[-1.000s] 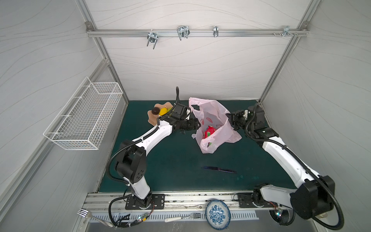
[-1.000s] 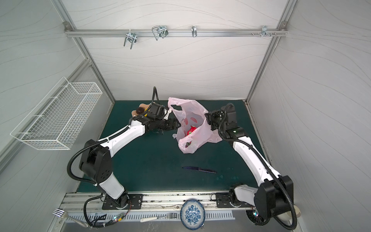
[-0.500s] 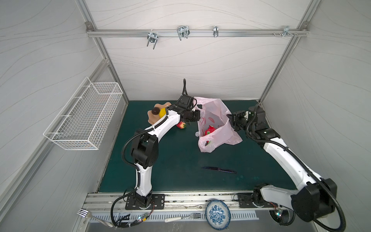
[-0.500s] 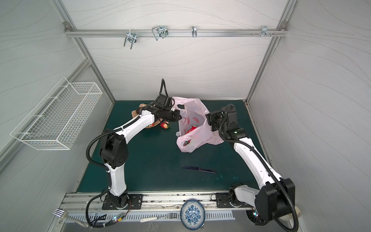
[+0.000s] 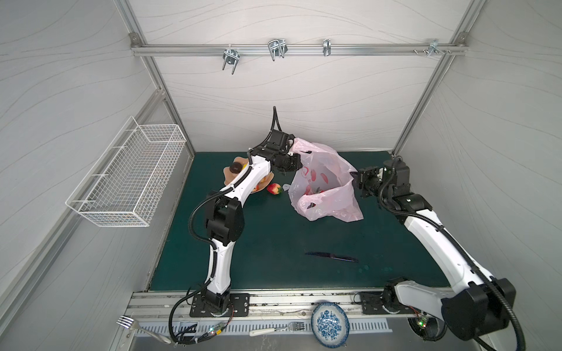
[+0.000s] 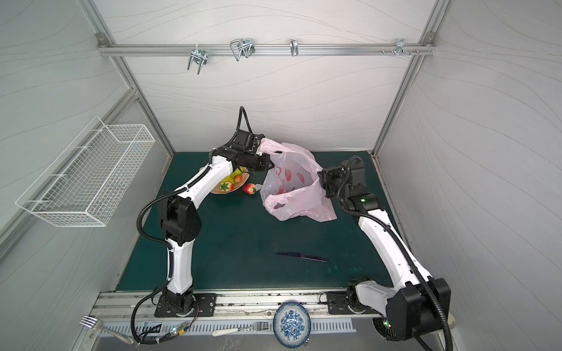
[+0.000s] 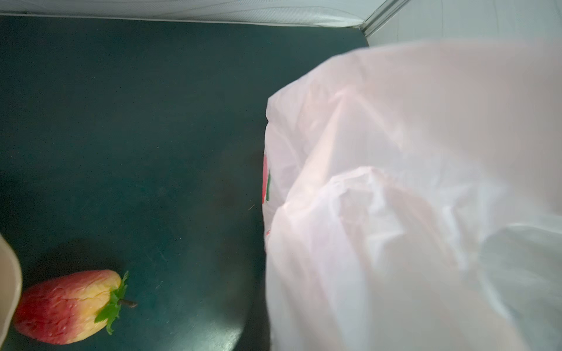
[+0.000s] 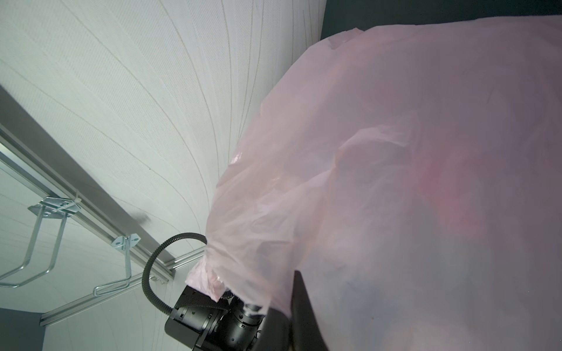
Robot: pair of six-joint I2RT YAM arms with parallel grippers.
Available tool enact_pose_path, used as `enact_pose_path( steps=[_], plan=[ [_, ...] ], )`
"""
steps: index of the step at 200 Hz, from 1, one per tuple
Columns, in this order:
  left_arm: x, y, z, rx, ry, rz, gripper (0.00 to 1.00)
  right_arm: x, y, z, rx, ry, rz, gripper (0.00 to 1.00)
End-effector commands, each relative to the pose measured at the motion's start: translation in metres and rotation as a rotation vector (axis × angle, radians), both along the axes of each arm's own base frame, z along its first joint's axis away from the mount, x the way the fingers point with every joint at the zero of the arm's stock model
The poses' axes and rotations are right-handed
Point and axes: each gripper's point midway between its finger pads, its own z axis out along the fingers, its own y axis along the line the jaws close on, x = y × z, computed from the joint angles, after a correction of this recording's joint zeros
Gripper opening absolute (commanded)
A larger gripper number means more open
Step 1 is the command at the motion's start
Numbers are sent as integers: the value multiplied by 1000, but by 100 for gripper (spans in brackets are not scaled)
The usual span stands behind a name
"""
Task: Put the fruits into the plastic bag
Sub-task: 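Withdraw the left gripper back toward the fruit bowl while right gripper holds bag, then lower the left gripper onto the red strawberry beside the bowl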
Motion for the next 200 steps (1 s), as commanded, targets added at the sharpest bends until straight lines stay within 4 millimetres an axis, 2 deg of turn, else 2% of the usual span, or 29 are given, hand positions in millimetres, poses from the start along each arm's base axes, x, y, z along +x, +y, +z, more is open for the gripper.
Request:
enact_pose_path(
  steps=[1, 12, 20, 24, 33, 85, 110, 130, 148, 182, 200],
  plan=[
    [-6, 1, 23, -56, -30, 9, 49, -7, -9, -9, 4, 27, -31, 0],
    [-13, 4, 32, -75, -44, 17, 60, -6, -8, -10, 6, 26, -31, 0],
    [-19, 7, 40, -83, -57, 22, 64, -4, -8, -10, 7, 27, -32, 0],
    [-25, 10, 33, -76, -37, 24, 66, -4, -8, -10, 7, 24, -30, 0],
    [-33, 14, 33, -64, -33, 25, 68, -3, -8, -9, 9, 22, -33, 0],
    [-84, 52, 24, 34, 1, 82, 71, 1, -11, -11, 2, 24, -44, 0],
    [-106, 60, 14, 29, 65, 101, 71, 2, -11, -11, 3, 22, -44, 0],
    [-119, 61, 14, -6, 84, 104, 71, 2, -11, -11, 1, 22, -43, 0],
    [-122, 76, 7, -8, 93, 185, 71, 3, -10, -10, 3, 19, -37, 0],
    [-114, 128, -16, 41, 232, 476, 71, 2, -11, -5, 1, 8, -39, 0],
    [-106, 136, -22, 45, 276, 571, 71, 2, -11, -6, -1, 7, -36, 0]
  ],
)
